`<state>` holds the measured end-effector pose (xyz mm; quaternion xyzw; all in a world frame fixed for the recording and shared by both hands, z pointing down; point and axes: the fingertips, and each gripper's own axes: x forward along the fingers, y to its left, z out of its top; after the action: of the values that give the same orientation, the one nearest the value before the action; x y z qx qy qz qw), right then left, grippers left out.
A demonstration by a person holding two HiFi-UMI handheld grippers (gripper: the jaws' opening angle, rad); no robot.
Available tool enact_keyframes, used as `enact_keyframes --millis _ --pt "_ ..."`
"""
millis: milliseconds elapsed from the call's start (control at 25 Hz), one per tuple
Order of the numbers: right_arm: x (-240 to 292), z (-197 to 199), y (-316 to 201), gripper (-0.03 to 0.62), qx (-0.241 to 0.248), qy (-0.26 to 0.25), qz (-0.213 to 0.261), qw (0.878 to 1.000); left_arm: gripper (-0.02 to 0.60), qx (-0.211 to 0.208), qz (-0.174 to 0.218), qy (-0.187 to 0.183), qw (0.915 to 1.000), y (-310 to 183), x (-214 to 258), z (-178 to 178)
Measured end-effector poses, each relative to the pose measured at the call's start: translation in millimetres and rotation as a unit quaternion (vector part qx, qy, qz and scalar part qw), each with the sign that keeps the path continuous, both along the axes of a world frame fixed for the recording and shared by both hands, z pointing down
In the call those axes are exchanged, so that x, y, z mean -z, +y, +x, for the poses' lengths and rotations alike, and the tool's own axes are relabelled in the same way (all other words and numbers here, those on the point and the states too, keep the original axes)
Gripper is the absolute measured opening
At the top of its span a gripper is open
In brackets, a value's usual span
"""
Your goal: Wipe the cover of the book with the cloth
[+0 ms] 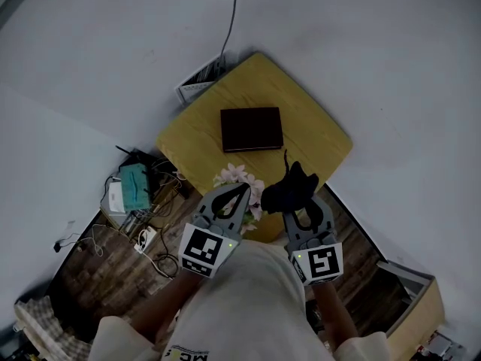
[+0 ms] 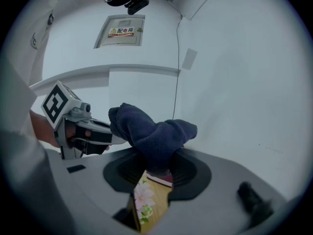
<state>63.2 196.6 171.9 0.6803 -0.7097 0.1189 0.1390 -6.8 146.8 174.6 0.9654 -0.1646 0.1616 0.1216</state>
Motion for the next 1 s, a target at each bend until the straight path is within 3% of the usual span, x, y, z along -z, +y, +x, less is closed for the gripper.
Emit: enact_keyframes --millis 240,600,1000 --pt "3.9 -1.8 -4.1 0.141 0.055 0.009 -0.003 0.998 0.009 0.001 0.009 0.006 0.9999 -1.5 4.7 10.7" --pt "5.9 -14.3 -5.3 0.141 0.048 -0.006 0.006 0.999 0.01 -0.015 0.006 0.007 0.9998 4.9 4.3 16.2" --pt "-3.0 9.3 16.9 0.141 0.034 -0.007 -0.002 0.999 0.01 -0.021 0.007 0.004 0.9998 17.6 3.2 27.0"
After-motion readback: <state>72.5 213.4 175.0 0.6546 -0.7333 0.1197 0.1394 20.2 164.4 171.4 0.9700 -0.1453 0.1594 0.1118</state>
